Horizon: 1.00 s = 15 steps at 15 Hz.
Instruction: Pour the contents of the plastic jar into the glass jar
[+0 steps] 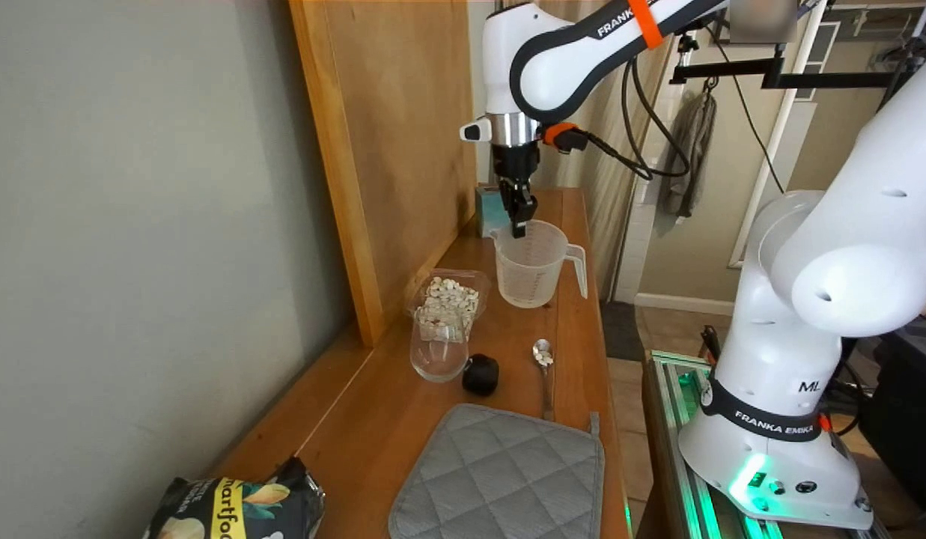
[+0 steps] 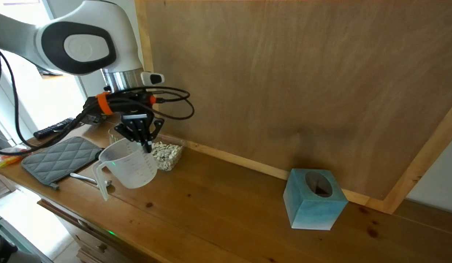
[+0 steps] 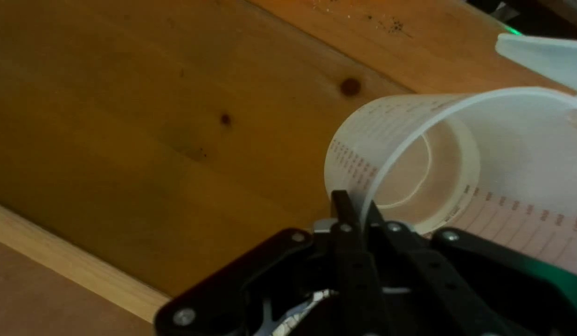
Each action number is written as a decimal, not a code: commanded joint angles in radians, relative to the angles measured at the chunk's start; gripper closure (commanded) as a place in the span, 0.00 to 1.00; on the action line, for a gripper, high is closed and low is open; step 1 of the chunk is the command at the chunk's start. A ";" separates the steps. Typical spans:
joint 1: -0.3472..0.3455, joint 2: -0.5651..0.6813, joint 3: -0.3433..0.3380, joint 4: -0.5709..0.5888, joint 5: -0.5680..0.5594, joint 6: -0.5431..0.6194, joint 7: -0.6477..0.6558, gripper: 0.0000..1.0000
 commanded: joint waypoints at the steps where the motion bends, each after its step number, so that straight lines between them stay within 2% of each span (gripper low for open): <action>1: 0.042 0.064 0.037 0.096 -0.031 -0.083 -0.067 0.99; 2: 0.053 0.075 0.046 0.109 -0.034 -0.086 -0.086 0.99; 3: 0.037 0.030 0.032 0.048 -0.007 -0.048 -0.044 0.95; 7: 0.052 0.064 0.048 0.079 -0.008 -0.056 -0.064 0.95; 8: 0.051 0.065 0.047 0.080 -0.009 -0.056 -0.066 0.99; 15: 0.115 0.133 0.146 0.115 -0.088 -0.187 -0.126 0.99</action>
